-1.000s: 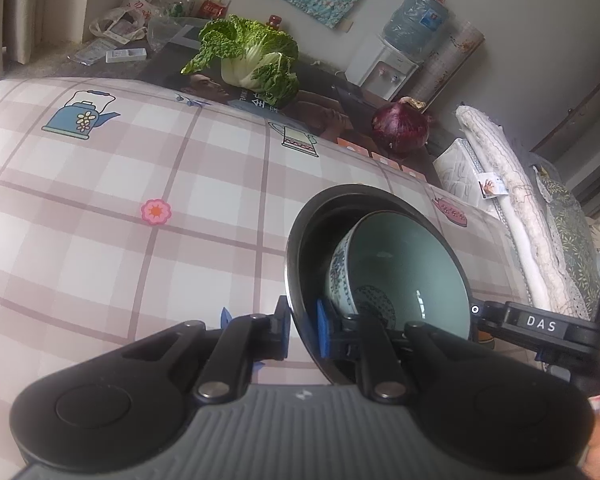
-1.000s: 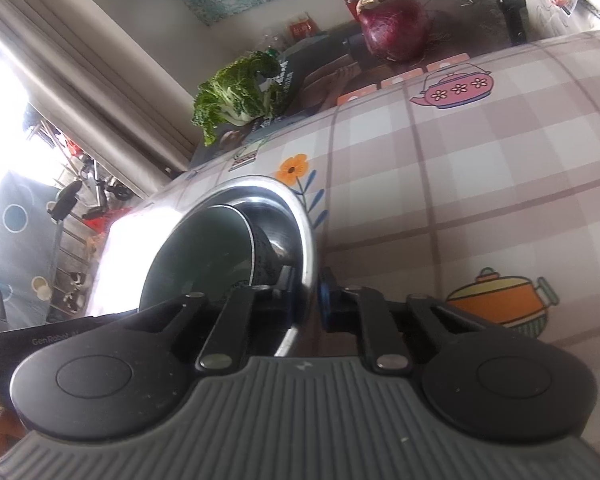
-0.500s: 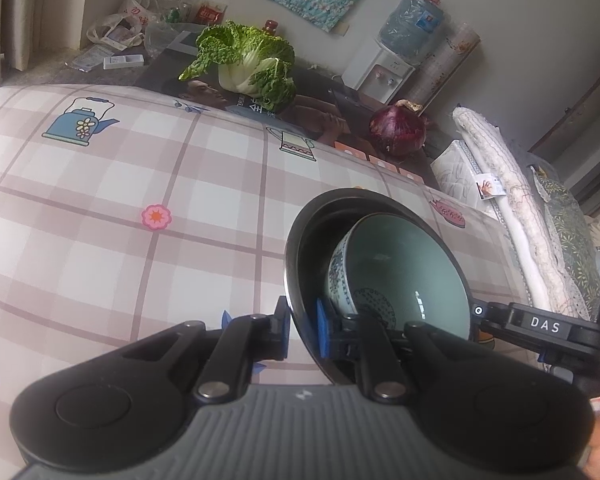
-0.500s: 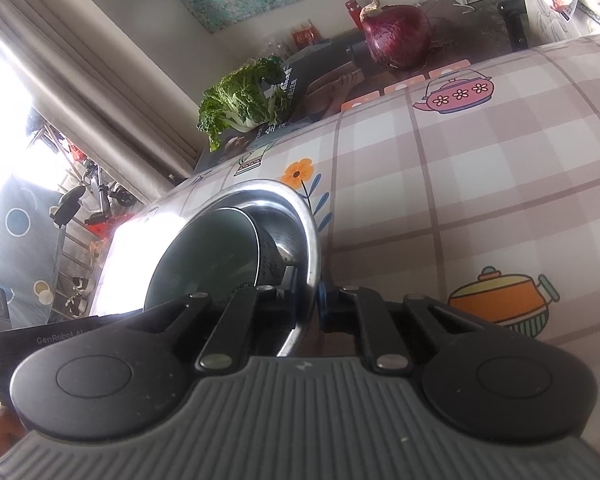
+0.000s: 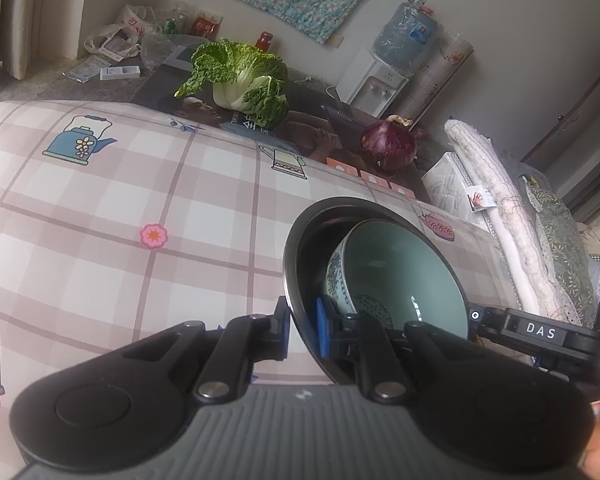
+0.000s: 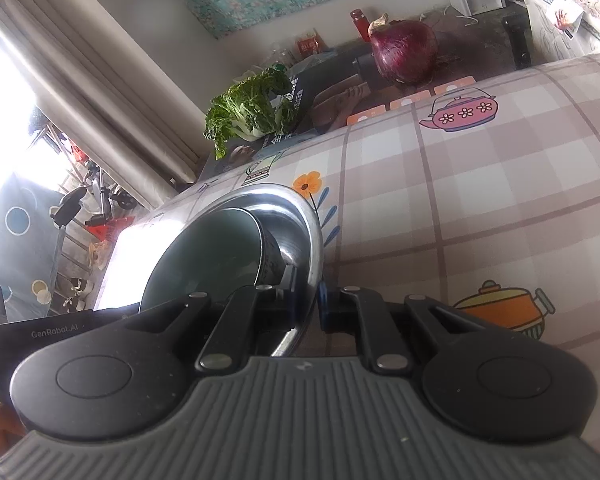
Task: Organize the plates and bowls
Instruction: 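Lift and carry the basin with the teal bowl over the white plate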
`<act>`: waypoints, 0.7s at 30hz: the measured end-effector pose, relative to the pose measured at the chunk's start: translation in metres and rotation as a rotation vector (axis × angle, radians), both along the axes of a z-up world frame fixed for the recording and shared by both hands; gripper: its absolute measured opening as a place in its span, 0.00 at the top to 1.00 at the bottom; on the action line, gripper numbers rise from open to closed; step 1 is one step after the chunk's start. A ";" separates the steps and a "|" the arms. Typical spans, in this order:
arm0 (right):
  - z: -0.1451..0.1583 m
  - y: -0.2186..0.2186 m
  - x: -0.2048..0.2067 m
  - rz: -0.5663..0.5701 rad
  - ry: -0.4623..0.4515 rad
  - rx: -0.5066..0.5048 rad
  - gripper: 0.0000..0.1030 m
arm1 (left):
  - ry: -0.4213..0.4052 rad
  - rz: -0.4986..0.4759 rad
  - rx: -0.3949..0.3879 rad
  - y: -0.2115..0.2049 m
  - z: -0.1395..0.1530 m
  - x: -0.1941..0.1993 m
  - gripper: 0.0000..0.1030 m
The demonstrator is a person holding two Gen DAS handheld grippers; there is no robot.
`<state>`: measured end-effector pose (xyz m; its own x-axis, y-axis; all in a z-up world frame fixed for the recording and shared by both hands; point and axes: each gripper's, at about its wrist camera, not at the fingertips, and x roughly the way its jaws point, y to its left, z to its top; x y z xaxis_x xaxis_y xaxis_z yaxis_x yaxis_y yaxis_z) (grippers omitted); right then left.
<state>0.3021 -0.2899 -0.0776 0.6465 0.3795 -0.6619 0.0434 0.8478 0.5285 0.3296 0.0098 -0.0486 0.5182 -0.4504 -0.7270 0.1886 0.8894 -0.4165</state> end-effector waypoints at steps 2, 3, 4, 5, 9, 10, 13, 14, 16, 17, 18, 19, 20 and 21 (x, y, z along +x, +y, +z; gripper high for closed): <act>0.004 0.000 -0.001 -0.001 -0.007 -0.001 0.91 | -0.008 0.000 -0.001 0.000 0.005 -0.002 0.86; 0.007 0.000 -0.002 -0.002 -0.011 -0.001 0.91 | -0.013 -0.001 -0.002 0.000 0.008 -0.004 0.86; 0.010 0.000 -0.003 -0.002 -0.016 -0.003 0.91 | -0.018 -0.001 -0.004 0.001 0.011 -0.005 0.86; 0.013 0.001 -0.005 -0.002 -0.022 -0.004 0.91 | -0.024 -0.001 -0.004 0.001 0.014 -0.007 0.86; 0.029 0.003 -0.016 -0.002 -0.047 -0.008 0.91 | -0.050 -0.004 -0.007 0.004 0.031 -0.021 0.86; 0.034 0.004 -0.020 -0.001 -0.054 -0.010 0.91 | -0.056 -0.005 -0.009 0.005 0.035 -0.025 0.86; 0.049 0.007 -0.034 0.001 -0.069 -0.012 0.91 | -0.074 -0.005 -0.016 0.009 0.048 -0.041 0.86; 0.053 0.008 -0.039 0.002 -0.074 -0.014 0.91 | -0.078 -0.004 -0.020 0.011 0.052 -0.047 0.86; 0.063 0.010 -0.052 0.004 -0.083 -0.017 0.91 | -0.084 -0.003 -0.026 0.014 0.059 -0.060 0.86; 0.067 0.012 -0.060 0.004 -0.088 -0.017 0.91 | -0.088 -0.003 -0.027 0.016 0.063 -0.068 0.86; 0.071 0.014 -0.067 0.005 -0.092 -0.018 0.91 | -0.093 -0.003 -0.028 0.018 0.066 -0.075 0.86; 0.075 0.016 -0.075 0.007 -0.097 -0.020 0.90 | -0.096 -0.003 -0.029 0.020 0.068 -0.083 0.86; 0.079 0.018 -0.084 0.011 -0.099 -0.022 0.90 | -0.097 -0.002 -0.032 0.022 0.069 -0.090 0.87; 0.081 0.020 -0.092 0.014 -0.099 -0.021 0.90 | -0.096 0.000 -0.037 0.026 0.070 -0.099 0.87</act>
<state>0.2100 -0.2700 0.0033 0.7037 0.3754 -0.6032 -0.0198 0.8591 0.5115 0.2306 0.0360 0.0209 0.5850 -0.4757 -0.6569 0.2293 0.8739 -0.4286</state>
